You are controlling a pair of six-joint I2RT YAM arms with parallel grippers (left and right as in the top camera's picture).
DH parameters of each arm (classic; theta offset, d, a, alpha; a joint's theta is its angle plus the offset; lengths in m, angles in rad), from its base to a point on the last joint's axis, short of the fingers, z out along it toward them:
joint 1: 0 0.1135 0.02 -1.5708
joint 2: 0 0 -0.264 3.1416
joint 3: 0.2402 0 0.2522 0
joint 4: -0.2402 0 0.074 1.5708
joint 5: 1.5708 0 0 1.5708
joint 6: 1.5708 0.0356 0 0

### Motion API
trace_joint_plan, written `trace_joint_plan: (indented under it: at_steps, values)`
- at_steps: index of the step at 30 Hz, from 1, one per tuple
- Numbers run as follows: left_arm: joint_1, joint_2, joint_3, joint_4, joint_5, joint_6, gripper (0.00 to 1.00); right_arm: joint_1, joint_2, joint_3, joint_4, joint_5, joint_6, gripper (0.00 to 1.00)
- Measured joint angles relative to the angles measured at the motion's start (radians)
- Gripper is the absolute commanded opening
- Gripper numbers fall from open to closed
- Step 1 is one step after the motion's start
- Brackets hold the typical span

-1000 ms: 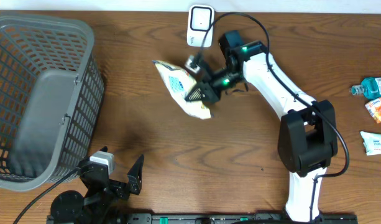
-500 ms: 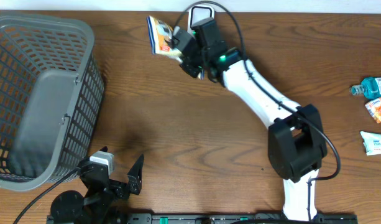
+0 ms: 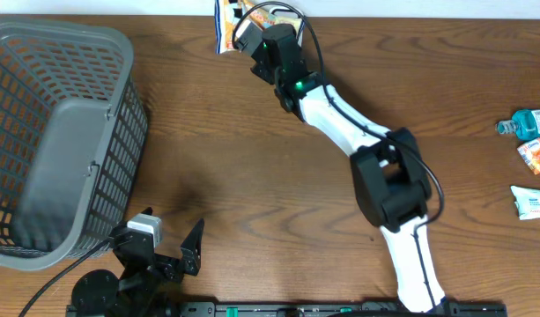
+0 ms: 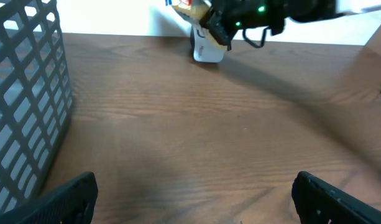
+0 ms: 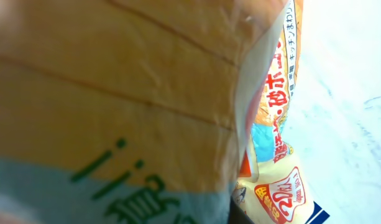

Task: Scan the item barcode
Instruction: 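Move the snack bag to the right table edge and release it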

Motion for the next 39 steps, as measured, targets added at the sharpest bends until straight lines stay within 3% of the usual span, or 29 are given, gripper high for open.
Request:
trace_joint_plan:
  at_steps: [5,15,21,27,33,39]
  values:
    - [0.000,0.000,0.000,0.000,0.000,0.000,0.98,0.000,0.075,0.090,0.007,-0.002,0.000,0.01]
    - [0.000,0.000,0.000,0.000,0.000,0.000,0.98,0.000,0.077,0.109,-0.027,0.022,0.024,0.01]
    - [0.000,0.000,0.000,0.000,0.000,0.000,0.98,-0.003,0.047,0.111,-0.269,0.150,0.102,0.01]
    - [0.000,0.000,0.000,0.000,0.000,0.000,0.98,-0.033,-0.148,0.110,-0.642,0.282,0.233,0.01]
    - [0.000,0.000,0.000,0.000,0.000,0.000,0.98,-0.172,-0.362,0.136,-0.888,0.332,0.415,0.01]
    - [0.000,0.000,0.000,0.000,0.000,0.000,0.98,-0.457,-0.314,0.135,-0.806,0.280,0.504,0.01]
